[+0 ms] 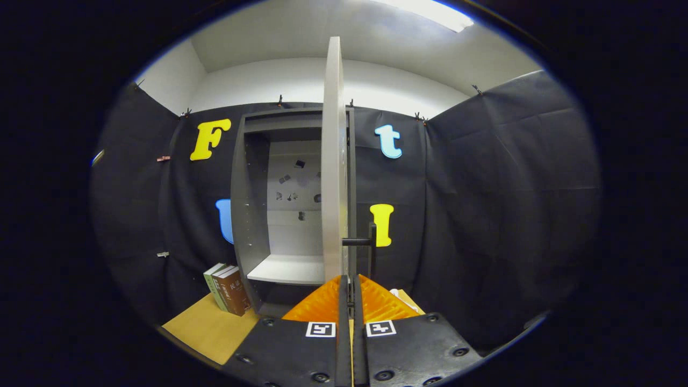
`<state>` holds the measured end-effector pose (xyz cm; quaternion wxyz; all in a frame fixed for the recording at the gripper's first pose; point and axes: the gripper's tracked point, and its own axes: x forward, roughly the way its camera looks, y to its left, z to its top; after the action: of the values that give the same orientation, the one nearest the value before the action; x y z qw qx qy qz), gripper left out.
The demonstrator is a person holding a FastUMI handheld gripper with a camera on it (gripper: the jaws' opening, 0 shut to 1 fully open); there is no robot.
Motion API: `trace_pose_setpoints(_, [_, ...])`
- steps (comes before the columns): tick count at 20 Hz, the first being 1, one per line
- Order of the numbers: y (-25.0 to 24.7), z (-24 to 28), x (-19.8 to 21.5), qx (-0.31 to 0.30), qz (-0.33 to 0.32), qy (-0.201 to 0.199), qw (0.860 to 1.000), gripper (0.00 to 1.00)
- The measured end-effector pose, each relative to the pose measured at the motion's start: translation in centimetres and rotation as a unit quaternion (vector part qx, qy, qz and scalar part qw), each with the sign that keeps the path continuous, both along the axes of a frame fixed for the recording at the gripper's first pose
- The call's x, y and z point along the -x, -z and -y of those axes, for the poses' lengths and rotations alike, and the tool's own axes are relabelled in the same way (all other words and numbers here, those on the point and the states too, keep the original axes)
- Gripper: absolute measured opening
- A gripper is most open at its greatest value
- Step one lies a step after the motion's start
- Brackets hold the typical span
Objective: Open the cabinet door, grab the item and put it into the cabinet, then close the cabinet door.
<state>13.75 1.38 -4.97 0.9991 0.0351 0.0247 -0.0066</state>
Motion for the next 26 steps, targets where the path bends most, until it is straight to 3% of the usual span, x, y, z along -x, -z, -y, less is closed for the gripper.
trace_pose_setpoints(4, [-0.2,-1.4,-0.3,-0.001,0.017,-0.029,0.999,0.15])
trace_pose_setpoints(10, [1.6,-3.5,0.6,0.000,-0.016,-0.083,0.996,0.99])
trace_pose_setpoints(16, [6.3,-5.0,3.7,-0.007,-0.133,-0.109,0.985,0.98])
trace_pose_setpoints(26, [12.5,-5.3,8.5,-0.036,-0.302,-0.097,0.948,0.98])
